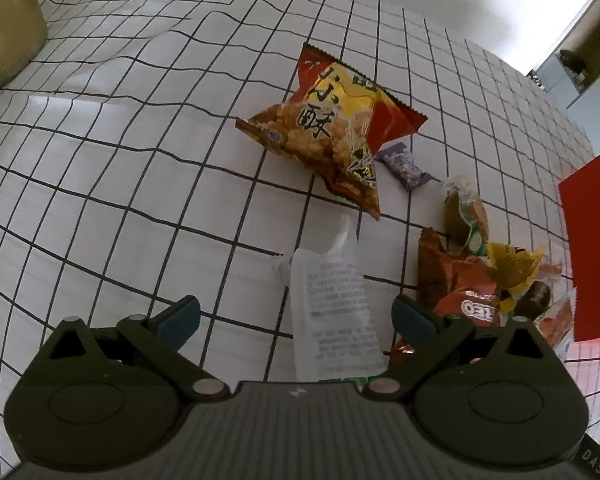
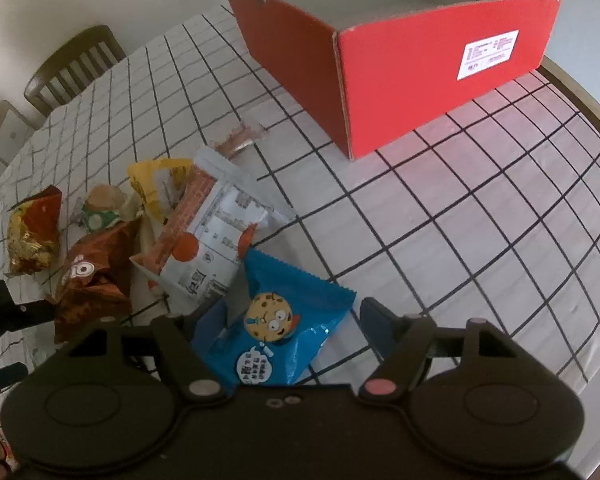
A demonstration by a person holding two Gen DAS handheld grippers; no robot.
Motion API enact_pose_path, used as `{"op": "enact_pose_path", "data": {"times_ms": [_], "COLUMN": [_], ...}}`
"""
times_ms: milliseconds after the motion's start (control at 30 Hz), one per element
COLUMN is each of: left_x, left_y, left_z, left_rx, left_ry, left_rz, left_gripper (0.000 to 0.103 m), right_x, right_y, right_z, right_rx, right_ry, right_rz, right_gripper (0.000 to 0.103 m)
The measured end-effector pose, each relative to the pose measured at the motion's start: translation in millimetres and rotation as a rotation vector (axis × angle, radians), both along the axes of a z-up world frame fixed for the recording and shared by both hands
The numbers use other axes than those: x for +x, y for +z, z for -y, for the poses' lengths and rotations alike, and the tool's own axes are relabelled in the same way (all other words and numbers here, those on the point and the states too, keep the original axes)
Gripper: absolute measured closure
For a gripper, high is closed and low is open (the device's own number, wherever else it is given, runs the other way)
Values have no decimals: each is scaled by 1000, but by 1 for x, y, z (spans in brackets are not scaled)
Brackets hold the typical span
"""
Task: Organize snacks
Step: 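Grasp the white pouch with the left tool while the right tool grasps the blue cookie packet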
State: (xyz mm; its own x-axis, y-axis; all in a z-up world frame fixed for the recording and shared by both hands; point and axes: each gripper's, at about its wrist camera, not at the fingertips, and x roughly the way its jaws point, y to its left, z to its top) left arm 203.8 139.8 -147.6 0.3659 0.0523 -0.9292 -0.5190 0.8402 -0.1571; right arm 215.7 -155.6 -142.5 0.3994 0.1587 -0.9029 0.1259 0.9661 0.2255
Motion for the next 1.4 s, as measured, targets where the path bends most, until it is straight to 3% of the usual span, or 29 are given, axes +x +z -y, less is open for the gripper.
{"op": "enact_pose_path", "data": {"times_ms": [167,333,433,500,600,1033,1400], "left_x": [0,-2,-3,-5,-7,-25,-49], "left_y": [-6,-9,-7,-4,0,10,44], "left_z": [0,3,4,3,4,2,6], "left_rx": [-2,-6,-10,-29,-42,-35,-40], "left_ry": [1,-1,-8,-9,-14,-13,-24], "left_rz": [-3,-8,6,23,36,45,83], "left_gripper": [2,19,32,50,67,73,73], "right_x": [-2,-3,-4,-4,-5,-8,-9], "right_y": [-4,-1,0,1,3,17,59], "right_z": [-3,-6,-7,-4,-1,29,57], "right_rx": [1,-4,2,11,9,38,77], "right_ry": [-19,-6,0,-1,-3,-30,52], "right_rz": [-20,-13,-8,-4,13,56,119], "right_gripper": [30,41,48,51,55,64,65]}}
